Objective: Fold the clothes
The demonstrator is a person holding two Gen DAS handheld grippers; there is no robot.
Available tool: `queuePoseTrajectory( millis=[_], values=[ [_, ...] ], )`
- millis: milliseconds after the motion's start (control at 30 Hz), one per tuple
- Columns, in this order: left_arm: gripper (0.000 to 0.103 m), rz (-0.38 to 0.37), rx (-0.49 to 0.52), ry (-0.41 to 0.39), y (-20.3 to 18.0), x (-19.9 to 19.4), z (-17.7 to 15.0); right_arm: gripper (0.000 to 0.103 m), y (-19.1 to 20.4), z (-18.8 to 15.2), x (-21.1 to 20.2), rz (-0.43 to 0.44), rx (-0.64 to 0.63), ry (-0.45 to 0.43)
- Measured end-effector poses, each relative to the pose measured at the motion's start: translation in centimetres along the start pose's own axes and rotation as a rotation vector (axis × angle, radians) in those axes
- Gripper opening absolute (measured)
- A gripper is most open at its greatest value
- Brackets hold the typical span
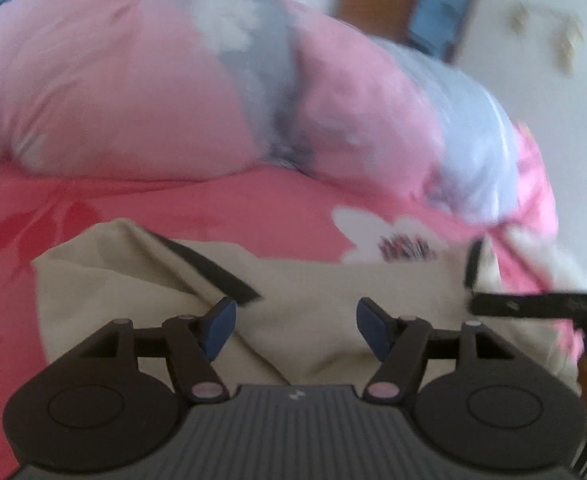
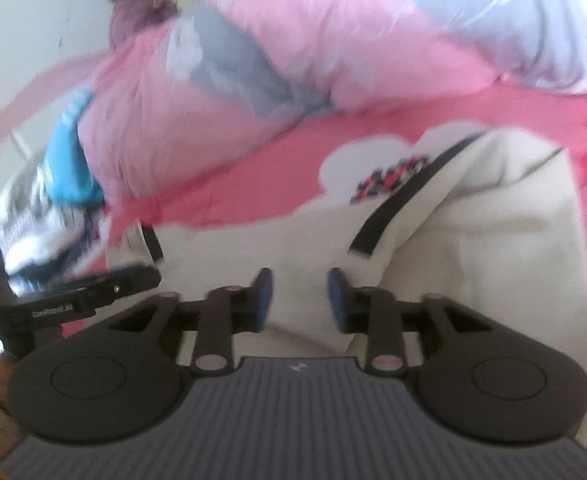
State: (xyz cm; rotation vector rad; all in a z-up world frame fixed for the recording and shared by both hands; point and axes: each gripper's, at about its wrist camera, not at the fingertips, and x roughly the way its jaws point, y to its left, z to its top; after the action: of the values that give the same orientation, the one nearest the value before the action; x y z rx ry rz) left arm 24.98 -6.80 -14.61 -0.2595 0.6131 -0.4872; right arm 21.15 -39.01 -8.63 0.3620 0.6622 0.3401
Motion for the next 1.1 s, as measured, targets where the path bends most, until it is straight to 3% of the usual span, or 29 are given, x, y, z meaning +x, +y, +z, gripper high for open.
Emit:
queuePoseTrajectory(
  millis=[33,100,167,267,367,400,467,500,533,600,833,967,1067,1100],
  values=[
    [0.073,0.0,-0.058,0.001,0.9,0.1,0.4,0.048,-0.5,0.3,-0.4,0.007,0.037,-0.023],
    [0.074,-0.001,-0.172,0.006,2.6,0.6,1.1,0.053,-1.9,1.0,-1.1,0.022,0.121,-0.063],
    [0.077,-0.002,-0.283,0.014,4.3,1.4,1.8,0.054,-3.7,1.5,-0.7,0.029,0.244,-0.059],
    [0.074,0.013,-0.318,0.032,5.7,2.9,2.5,0.054,-5.6,1.9,1.0,0.005,0.362,-0.022],
    [0.056,0.048,-0.308,0.047,6.1,4.1,3.3,0.053,-6.8,2.0,2.9,-0.023,0.425,0.012],
    [0.046,0.062,-0.301,0.051,6.1,4.5,3.5,0.052,-7.0,2.0,3.5,-0.027,0.433,0.019],
    [0.032,0.09,-0.289,0.052,6.4,4.9,3.5,0.042,-6.8,2.2,4.0,-0.023,0.412,0.0],
    [0.022,0.105,-0.284,0.047,6.6,5.1,3.5,0.019,-6.7,2.4,4.1,-0.026,0.397,-0.006],
    [0.02,0.108,-0.284,0.042,6.8,5.3,3.3,0.009,-6.8,2.6,4.4,-0.028,0.388,-0.013],
    [0.015,0.093,-0.295,0.025,7.1,5.4,3.0,0.005,-6.9,2.8,4.9,-0.035,0.372,-0.029],
    [0.011,0.1,-0.291,-0.008,7.1,5.9,3.1,0.005,-7.2,4.7,7.1,-0.047,0.298,-0.095],
    [0.011,0.119,-0.281,-0.004,7.1,6.4,2.9,0.005,-7.4,4.6,8.1,-0.079,0.275,-0.083],
    [0.014,0.118,-0.284,0.02,7.1,6.1,3.0,0.007,-7.8,4.3,7.8,-0.081,0.309,-0.062],
    [0.02,0.107,-0.289,0.029,7.2,5.8,3.0,0.01,-7.8,4.3,7.5,-0.082,0.317,-0.056]
  ],
)
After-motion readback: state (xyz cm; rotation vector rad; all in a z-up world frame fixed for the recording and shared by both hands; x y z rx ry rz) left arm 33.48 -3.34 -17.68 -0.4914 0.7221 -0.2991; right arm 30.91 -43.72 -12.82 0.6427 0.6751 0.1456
